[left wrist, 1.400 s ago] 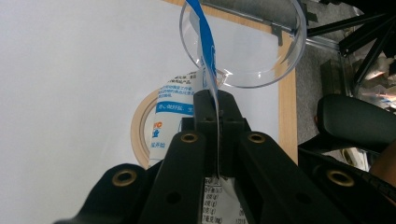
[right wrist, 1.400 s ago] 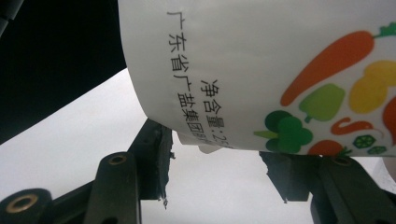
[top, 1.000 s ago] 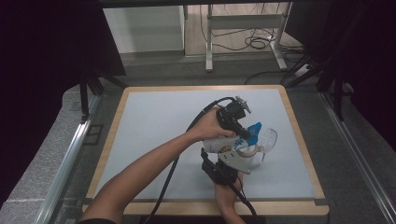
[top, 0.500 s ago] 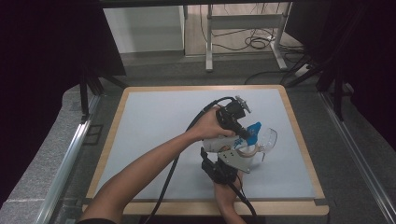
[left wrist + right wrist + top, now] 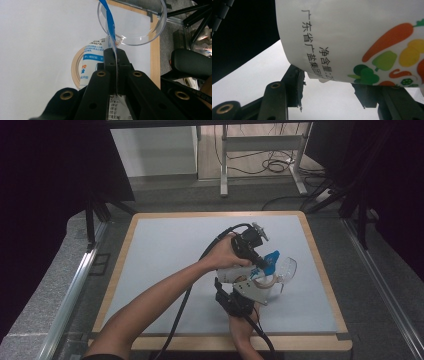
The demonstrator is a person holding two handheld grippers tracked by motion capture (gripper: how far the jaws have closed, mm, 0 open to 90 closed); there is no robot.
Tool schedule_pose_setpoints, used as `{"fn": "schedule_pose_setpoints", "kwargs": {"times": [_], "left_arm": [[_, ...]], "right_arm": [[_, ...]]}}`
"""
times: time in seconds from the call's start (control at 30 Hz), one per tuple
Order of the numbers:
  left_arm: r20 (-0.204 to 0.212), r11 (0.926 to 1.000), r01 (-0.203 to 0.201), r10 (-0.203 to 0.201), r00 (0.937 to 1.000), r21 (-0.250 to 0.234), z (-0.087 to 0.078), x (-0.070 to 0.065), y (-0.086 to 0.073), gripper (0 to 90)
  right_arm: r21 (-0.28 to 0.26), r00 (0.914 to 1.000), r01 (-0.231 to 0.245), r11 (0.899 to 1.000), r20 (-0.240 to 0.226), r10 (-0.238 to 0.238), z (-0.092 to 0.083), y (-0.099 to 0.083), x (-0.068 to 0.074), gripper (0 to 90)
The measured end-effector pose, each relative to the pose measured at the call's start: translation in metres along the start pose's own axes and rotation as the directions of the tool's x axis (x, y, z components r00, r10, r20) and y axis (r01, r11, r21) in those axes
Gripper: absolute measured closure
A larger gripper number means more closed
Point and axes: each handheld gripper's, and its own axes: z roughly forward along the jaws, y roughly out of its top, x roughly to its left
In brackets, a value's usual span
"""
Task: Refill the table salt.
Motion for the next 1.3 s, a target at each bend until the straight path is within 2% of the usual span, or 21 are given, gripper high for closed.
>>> {"fn": "schedule_pose_setpoints", "kwargs": {"times": [0.67, 1.3], "left_arm": [[0.001, 0.9999, -0.005, 0.005, 1.0, 0.009, 0.0004, -0.0009, 0.0024, 90.0], [-0.003, 1.0, -0.004, 0.004, 1.0, 0.008, -0.0017, -0.0019, 0.0012, 90.0]], "right_arm": [[-0.007, 0.9999, -0.015, 1.0, 0.001, 0.015, -0.0007, 0.0032, -0.0009, 47.4], [-0.012, 1.0, -0.008, 1.0, -0.001, 0.008, -0.0009, 0.0039, 0.0011, 47.8]]}}
